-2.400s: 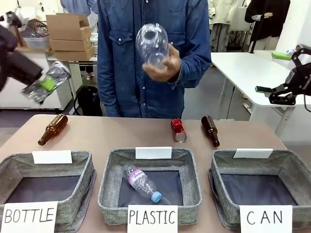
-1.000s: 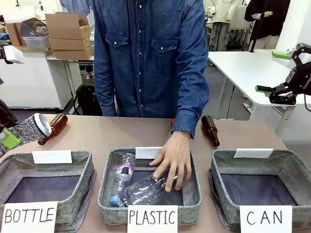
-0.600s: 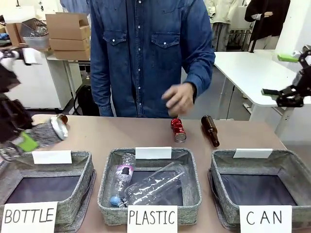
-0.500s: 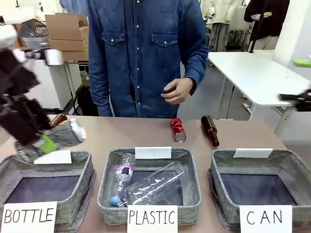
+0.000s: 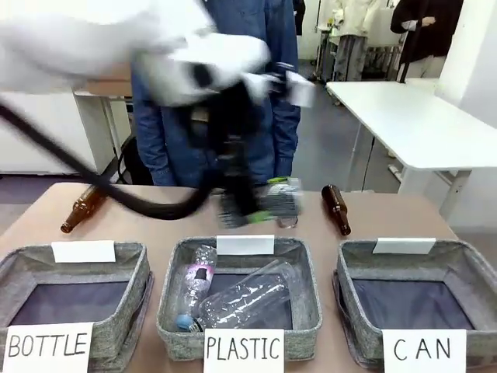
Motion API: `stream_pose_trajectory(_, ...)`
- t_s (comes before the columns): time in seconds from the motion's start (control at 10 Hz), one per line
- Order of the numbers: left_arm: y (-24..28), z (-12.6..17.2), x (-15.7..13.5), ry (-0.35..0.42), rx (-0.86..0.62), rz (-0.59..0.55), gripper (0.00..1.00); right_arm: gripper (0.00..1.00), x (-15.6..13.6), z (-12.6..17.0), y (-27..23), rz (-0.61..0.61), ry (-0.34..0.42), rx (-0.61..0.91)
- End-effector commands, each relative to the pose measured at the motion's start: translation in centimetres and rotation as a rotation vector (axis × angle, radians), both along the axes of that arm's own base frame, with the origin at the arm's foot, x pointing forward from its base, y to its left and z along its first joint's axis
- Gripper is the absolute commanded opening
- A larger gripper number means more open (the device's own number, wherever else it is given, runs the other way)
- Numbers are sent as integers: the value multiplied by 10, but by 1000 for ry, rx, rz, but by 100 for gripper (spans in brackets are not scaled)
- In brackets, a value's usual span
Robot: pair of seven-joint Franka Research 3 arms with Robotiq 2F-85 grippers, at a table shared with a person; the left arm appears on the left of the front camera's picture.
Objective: Sort the can waste into the basket.
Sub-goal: Pick up the can waste from the table and place it in the right Fabric basket.
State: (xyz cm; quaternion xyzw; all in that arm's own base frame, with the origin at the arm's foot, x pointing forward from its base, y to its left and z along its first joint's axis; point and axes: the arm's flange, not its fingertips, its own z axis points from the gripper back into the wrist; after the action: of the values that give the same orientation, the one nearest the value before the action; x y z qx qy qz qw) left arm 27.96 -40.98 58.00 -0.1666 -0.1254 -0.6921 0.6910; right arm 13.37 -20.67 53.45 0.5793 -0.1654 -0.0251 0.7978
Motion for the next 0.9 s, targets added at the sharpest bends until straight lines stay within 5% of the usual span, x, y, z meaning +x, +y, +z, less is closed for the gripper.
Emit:
stream_pose_trajectory(0.0,-111,0,59,-64,73,-113,41,100,24,2,6,-20,46,39)
stream_pose_trajectory(0.3,-223,-56,72,39,57,-242,41,100,24,2,6,-20,46,39)
stream_pose_trajectory(0.5,-252,-91,59,98,146,-313,41,100,24,2,6,-20,46,39)
stream_pose_trajectory(0.8,-258,-98,50,37,219,-315,41,100,24,2,6,-20,46,39)
